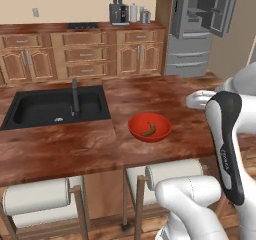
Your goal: Retrieve the banana and mango from the fridge and place them into the bowl on the dining table.
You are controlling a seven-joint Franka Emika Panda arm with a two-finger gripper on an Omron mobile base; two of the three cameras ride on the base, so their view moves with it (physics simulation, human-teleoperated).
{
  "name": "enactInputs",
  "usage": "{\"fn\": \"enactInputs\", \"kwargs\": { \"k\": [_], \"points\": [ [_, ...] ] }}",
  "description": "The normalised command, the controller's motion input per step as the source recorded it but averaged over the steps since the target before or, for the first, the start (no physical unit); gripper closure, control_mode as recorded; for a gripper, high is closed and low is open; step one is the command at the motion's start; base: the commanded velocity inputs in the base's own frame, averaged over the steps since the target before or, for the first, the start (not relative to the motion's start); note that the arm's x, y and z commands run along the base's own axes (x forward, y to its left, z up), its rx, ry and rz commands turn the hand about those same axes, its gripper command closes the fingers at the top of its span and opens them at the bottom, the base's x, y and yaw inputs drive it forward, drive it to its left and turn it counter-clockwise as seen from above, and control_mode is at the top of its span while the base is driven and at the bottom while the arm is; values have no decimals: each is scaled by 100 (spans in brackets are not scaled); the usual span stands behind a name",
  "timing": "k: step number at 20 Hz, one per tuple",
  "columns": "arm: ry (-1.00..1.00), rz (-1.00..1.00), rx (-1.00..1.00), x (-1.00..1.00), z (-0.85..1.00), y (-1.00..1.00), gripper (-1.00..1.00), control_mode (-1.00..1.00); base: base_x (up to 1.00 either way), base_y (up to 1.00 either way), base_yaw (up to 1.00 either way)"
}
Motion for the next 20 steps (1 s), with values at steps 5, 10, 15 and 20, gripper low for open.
{"fn": "enactInputs", "kwargs": {
  "k": [5,10,15,20],
  "points": [
    [17,30,-3,-54,2,13,-100,-100,0,0,0],
    [7,9,-8,-61,-24,28,-100,-100,0,0,0],
    [0,0,-12,-38,-56,38,-100,-100,0,0,0],
    [0,0,-6,-1,-46,25,-100,100,-3,0,0]
  ]
}}
